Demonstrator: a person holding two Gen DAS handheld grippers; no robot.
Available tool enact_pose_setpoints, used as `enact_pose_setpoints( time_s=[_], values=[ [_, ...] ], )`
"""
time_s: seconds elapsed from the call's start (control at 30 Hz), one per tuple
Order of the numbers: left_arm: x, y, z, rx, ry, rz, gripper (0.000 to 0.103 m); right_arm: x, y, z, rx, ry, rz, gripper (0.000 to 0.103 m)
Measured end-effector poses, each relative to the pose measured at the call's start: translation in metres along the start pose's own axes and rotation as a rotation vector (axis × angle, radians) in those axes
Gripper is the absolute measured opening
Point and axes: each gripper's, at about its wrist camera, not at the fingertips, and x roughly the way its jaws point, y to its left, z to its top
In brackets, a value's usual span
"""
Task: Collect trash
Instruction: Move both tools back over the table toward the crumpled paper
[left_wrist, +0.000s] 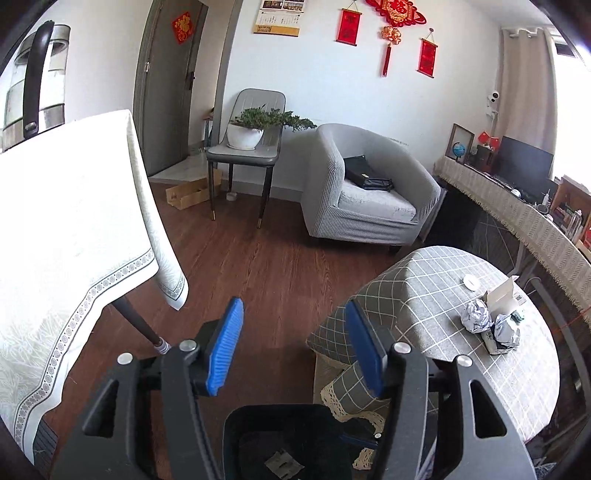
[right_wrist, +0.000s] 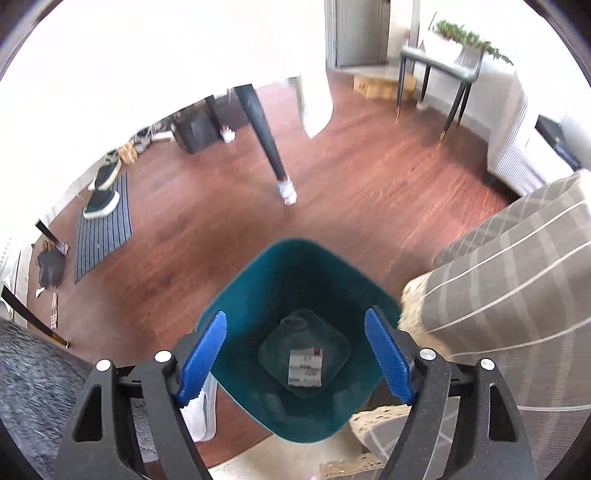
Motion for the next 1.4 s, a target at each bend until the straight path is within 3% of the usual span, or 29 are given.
enact_pose_setpoints(
  time_s=[0.2,0.33,0.57,0.73,1.4],
  values=[
    [-0.008,-0.018,0.006,0.020,-0.040,-0.038,0.074,-0.056,-0.020,0.009,0.030,-0.125,-0.042,0.075],
    [-0.004,-0.034,0.004,0.052,-0.040,-0.052,0.076,-0.089,-0.042,0.006,0.058,-0.181,-0.100,0.075],
    [0.004,-0.068,0.002,0.075,-0.039,-0.081,0.082,-0.137,-0.090,-0.013,0.092,-0.245,-0.229,0.075],
    [0.007,-0.098,0.000,0.099,-0.048,-0.116,0.087,-0.168,-0.124,-0.034,0.161,-0.304,-0.269,0.075],
    [0.036,-0.215,-0.029,0.268,0.006,-0.251,0.089,-0.226,-0.213,-0.122,0.387,-0.329,-0.371,0.075]
  ],
)
